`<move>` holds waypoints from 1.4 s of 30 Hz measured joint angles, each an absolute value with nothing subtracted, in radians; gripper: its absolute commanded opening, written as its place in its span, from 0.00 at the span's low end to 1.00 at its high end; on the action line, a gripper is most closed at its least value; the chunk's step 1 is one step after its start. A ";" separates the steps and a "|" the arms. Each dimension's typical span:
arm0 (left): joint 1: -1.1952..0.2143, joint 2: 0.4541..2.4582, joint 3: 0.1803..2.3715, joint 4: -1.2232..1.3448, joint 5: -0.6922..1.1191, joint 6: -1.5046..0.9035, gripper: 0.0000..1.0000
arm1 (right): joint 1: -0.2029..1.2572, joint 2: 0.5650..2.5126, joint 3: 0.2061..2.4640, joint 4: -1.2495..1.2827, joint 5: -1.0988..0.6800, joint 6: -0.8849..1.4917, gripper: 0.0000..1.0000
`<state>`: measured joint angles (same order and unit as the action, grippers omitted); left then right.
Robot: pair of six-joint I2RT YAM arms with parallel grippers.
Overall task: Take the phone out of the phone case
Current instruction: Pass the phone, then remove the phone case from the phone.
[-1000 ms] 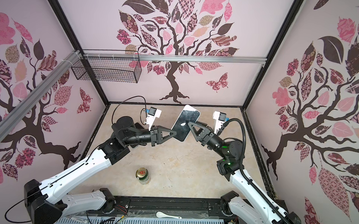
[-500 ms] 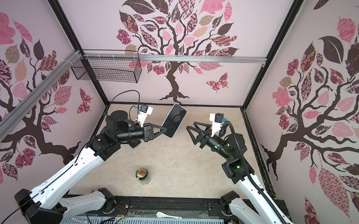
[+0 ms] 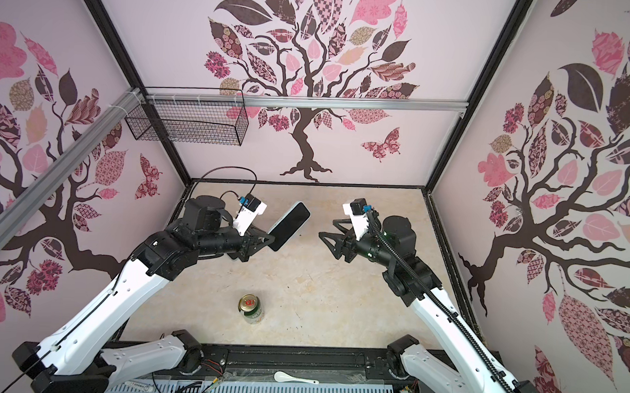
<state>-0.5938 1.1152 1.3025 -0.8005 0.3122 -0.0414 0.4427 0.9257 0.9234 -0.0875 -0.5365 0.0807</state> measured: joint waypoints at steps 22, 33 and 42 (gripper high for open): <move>-0.589 1.019 1.269 -0.976 0.488 0.181 0.00 | 0.443 1.081 0.876 -0.178 -0.832 -0.555 0.60; -0.513 1.135 1.309 -1.099 0.617 0.411 0.00 | 0.443 1.132 1.008 -0.462 -0.646 -0.903 0.62; -0.513 1.140 1.309 -1.140 0.645 0.554 0.00 | 0.554 1.168 1.106 -0.672 -0.583 -1.013 0.64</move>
<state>-0.5129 1.1404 1.3090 -1.1404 0.6445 0.5541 0.5541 1.1675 1.1065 -0.6724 -0.5835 -1.0134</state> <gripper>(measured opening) 0.118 0.640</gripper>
